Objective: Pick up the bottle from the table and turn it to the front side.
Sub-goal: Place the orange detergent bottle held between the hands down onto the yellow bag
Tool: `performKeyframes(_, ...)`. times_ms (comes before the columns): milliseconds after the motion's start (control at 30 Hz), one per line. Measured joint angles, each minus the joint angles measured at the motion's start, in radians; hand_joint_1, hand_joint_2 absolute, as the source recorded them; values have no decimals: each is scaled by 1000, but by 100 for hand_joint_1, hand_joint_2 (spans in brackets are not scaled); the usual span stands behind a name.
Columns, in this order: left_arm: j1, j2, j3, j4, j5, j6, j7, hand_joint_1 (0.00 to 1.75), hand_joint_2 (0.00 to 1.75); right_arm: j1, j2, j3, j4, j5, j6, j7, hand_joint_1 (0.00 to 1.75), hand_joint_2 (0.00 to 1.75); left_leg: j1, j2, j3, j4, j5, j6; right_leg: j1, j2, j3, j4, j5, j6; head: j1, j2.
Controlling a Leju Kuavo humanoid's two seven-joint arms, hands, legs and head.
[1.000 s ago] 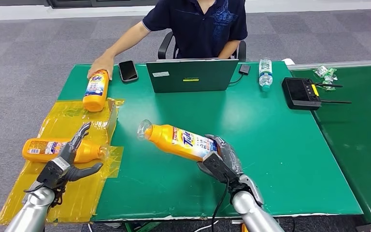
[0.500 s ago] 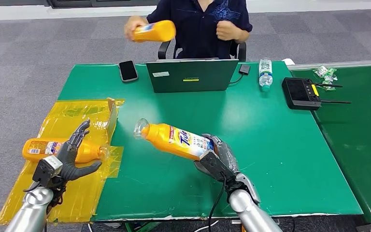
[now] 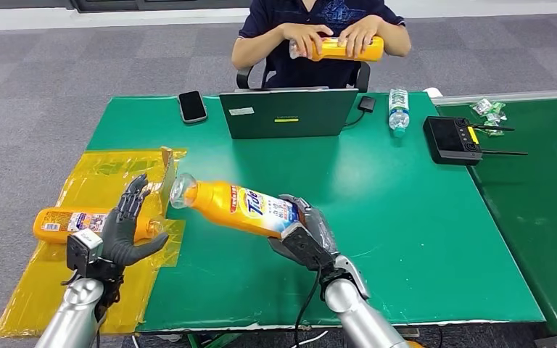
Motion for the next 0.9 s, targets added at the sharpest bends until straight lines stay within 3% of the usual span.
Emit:
performKeyframes(600, -22, -145, 0, -29, 56, -51, 0, 0, 175, -52, 49, 25, 91, -70, -2, -15, 175, 175, 0, -1, 0, 0, 0, 0, 0, -1, 0, 0, 1, 0, 0, 0)
performKeyframes(900, -33, -172, 0, -29, 60, -57, 0, 0, 175, -55, 51, 25, 104, -77, -3, -15, 175, 175, 0, -1, 0, 0, 0, 0, 0, -1, 0, 0, 1, 0, 0, 0)
